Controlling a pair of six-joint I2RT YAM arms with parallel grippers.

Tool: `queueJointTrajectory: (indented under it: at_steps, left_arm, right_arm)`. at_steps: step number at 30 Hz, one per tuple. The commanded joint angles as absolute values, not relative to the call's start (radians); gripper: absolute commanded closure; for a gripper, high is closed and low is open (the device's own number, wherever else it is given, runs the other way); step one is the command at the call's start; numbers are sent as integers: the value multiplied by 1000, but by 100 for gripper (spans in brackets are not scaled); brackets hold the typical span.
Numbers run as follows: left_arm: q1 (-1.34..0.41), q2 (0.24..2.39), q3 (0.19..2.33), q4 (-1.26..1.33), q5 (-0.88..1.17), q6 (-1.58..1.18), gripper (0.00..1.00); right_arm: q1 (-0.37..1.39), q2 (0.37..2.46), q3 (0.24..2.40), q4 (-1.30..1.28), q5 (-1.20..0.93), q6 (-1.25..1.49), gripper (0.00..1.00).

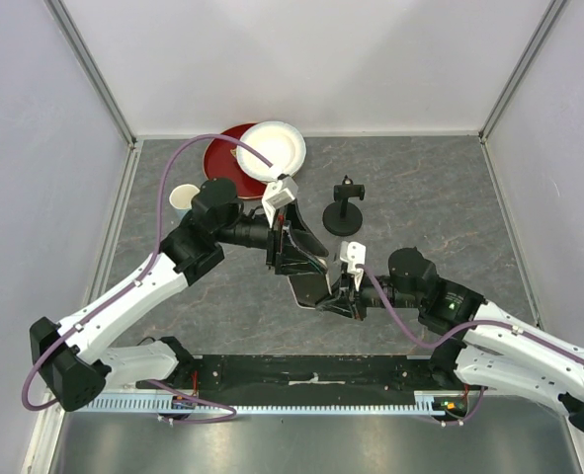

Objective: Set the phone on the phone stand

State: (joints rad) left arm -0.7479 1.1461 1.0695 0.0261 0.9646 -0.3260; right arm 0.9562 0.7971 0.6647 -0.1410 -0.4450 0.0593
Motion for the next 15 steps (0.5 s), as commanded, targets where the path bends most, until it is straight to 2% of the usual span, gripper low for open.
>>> queueJointTrajectory:
  at_steps: [1, 5, 7, 10, 15]
  left_arm:
    - [-746, 1161, 1127, -66, 1023, -219, 46]
    - [-746, 1161, 1137, -100, 1008, -184, 21]
    - [-746, 1157, 1137, -103, 1012, -175, 18]
    - [-747, 1152, 1134, -104, 1031, -164, 19]
    - [-746, 1152, 1131, -92, 1031, -164, 40]
  right_arm:
    - [954, 764, 724, -144, -477, 9, 100]
    - [953, 707, 715, -161, -456, 11, 100]
    - [951, 677, 713, -169, -456, 14, 100]
    - [953, 658, 710, -173, -486, 25, 100]
    - [953, 713, 730, -172, -538, 34, 100]
